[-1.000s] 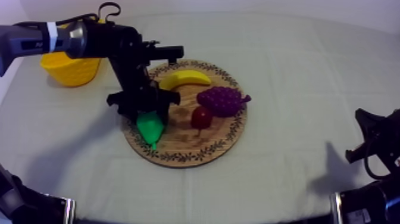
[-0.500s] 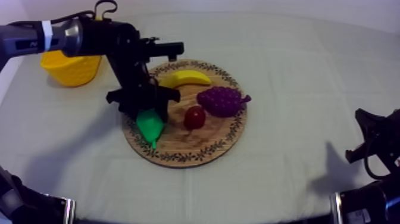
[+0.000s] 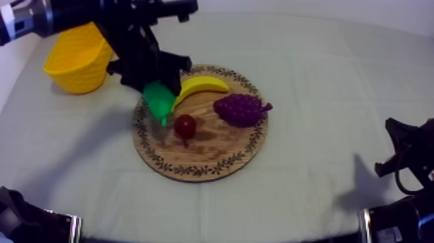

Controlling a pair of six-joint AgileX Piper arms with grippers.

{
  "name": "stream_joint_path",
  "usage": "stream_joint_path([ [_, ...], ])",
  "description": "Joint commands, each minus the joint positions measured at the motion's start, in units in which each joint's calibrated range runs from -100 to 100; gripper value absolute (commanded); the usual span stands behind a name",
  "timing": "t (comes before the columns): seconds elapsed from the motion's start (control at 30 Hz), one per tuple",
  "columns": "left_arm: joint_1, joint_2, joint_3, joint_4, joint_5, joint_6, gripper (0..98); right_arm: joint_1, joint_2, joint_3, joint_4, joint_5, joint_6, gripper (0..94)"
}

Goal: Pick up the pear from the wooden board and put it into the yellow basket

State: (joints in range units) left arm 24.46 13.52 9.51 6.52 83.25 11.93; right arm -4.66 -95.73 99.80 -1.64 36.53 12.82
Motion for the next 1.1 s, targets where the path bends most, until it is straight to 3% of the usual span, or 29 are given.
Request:
stream_joint_path([
  [0.0,-0.18,-1.50,-0.99,-0.12,0.97,0.06,46.8,-0.01,-0.03,-0.02,0.01,0.00,0.00,0.2],
  [0.23,-0.51,-5.71,-3.56,-1.64,5.63,0.69,47.3,-0.01,-0.03,-0.02,0.01,0.00,0.00,0.2],
  [0.6,-0.32,-8.58,-6.87,-2.52,8.80,0.90,47.3,-0.01,-0.03,-0.02,0.01,0.00,0.00,0.2],
  [1.07,-7.65,-5.76,-12.24,-4.57,9.22,-2.66,45.0,-0.01,-0.03,-0.02,0.01,0.00,0.00,0.2],
])
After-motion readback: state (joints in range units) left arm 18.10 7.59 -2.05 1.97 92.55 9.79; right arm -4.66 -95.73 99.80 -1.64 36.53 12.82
